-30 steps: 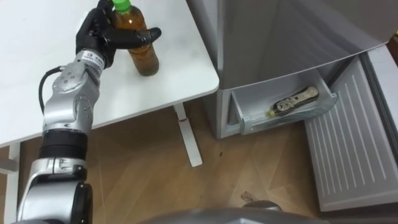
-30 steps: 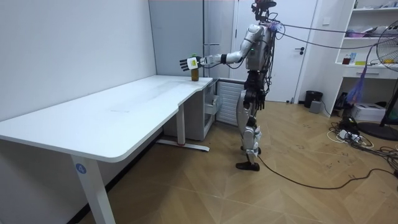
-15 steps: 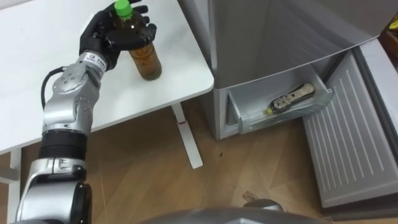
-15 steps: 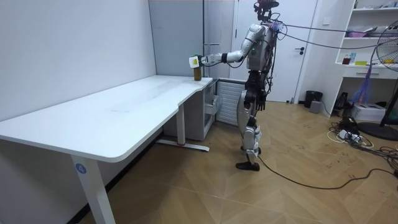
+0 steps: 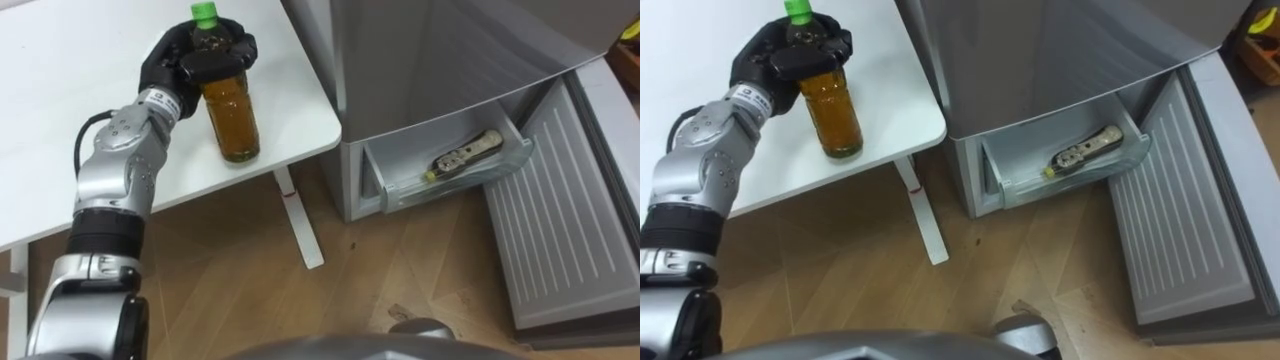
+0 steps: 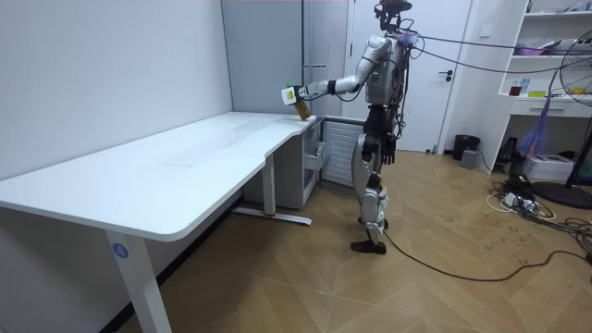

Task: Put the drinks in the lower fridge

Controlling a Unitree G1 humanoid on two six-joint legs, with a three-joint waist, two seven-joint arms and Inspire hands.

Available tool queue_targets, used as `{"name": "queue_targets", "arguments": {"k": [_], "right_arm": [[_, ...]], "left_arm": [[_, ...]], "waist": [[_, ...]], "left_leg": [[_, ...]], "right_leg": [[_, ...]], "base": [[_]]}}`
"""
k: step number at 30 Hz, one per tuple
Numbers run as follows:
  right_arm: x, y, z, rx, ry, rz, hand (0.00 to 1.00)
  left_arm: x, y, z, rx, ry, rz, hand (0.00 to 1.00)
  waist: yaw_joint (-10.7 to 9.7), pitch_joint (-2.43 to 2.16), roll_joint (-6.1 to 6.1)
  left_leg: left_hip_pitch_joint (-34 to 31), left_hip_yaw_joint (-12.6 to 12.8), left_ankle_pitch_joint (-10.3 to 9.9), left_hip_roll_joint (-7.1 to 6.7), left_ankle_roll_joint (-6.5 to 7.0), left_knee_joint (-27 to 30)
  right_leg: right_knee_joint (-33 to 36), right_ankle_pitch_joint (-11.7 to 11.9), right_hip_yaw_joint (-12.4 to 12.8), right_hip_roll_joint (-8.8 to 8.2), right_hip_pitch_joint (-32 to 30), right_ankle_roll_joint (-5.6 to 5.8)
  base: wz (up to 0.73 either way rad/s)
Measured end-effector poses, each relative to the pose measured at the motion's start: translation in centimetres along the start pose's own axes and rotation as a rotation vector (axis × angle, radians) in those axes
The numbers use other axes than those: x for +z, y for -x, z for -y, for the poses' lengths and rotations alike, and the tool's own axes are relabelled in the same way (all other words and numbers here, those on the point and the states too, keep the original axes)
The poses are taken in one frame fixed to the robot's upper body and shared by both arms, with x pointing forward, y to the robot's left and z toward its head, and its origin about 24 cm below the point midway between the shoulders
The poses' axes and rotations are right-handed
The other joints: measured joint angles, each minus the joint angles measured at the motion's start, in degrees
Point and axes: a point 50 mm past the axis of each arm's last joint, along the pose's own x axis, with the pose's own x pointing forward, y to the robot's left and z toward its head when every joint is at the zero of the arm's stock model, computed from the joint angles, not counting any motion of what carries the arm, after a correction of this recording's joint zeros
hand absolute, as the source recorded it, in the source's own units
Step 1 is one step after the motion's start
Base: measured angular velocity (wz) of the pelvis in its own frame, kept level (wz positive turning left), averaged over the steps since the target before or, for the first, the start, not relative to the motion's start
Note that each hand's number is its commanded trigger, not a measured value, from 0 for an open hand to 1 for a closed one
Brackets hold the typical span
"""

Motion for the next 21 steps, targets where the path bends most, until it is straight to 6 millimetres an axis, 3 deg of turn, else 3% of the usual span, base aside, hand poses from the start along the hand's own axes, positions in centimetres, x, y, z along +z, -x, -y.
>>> {"name": "queue_targets", "arguments": {"k": [11, 19, 21], "right_arm": [[1.0, 0.0, -0.1, 0.003, 0.013, 0.013, 0.0], [0.9, 0.0, -0.1, -0.017, 0.013, 0.013, 0.0], [1.5, 0.1, -0.1, -0.02, 0.015, 0.028, 0.0]], "left_arm": [[0.6, 0.2, 0.0, 0.031, -0.03, 0.025, 1.0], [2.7, 0.9, 1.4, 0.023, -0.074, 0.134, 1.0], [2.8, 1.0, 1.9, 0.013, -0.065, 0.152, 1.0]], "waist": [[0.38, 0.03, -0.41], [3.12, -0.15, -0.24], [3.23, -0.22, -0.35]], "left_leg": [[-0.92, -1.31, 0.0, -0.15, 0.0, 0.02], [-1.15, -1.89, 0.03, -0.16, -0.01, 0.34], [-1.18, -3.0, 0.05, -0.19, -0.01, 0.31]], "right_leg": [[-0.24, -0.01, -0.5, 0.03, -0.05, 0.01], [-0.92, -0.01, -1.69, -0.02, 0.29, 0.01], [-0.9, 0.0, -3.24, -0.09, 0.82, 0.01]], "base": [[0.03], [0.07], [0.23]]}}
